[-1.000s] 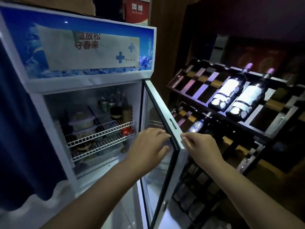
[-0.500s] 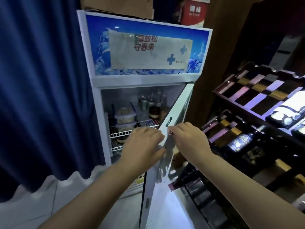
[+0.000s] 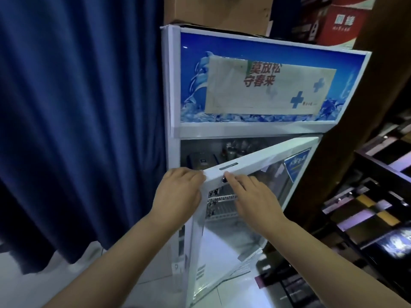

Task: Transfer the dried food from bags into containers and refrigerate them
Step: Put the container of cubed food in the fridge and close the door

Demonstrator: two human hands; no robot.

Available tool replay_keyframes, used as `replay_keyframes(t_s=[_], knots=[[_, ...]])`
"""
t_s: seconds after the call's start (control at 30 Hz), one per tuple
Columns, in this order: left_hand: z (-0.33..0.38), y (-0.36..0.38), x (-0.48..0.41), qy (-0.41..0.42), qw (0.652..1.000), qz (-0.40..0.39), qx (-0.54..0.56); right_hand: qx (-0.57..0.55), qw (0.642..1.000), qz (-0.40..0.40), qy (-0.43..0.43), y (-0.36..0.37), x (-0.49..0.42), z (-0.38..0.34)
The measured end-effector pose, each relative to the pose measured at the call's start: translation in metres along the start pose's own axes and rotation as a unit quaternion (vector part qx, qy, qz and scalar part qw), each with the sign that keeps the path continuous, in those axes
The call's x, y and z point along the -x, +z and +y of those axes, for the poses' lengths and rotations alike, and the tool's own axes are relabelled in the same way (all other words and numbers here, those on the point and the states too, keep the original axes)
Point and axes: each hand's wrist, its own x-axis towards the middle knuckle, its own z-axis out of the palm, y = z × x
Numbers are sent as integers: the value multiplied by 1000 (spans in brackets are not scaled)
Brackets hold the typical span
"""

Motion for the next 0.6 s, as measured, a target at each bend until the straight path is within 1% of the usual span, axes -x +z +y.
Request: replay_keyframes(t_s=[0.13, 0.23, 0.37, 0.5, 0.6], knots=[[-43, 23, -19, -6, 1000, 27, -2, -6, 1000, 5, 10, 17, -28, -7], [-66, 35, -30, -6, 998, 64, 0, -8, 1000, 13, 21, 31, -40, -7], [-92, 52, -45, -17, 994, 109, -26, -2, 1000, 14, 24, 52, -54, -6], [-113, 69, -64, -24, 985, 149, -78, -4, 1000, -8, 16, 67, -64, -10], [-124, 75, -74, -21, 979, 176, -97, -7, 999, -29, 17, 77, -70, -12]])
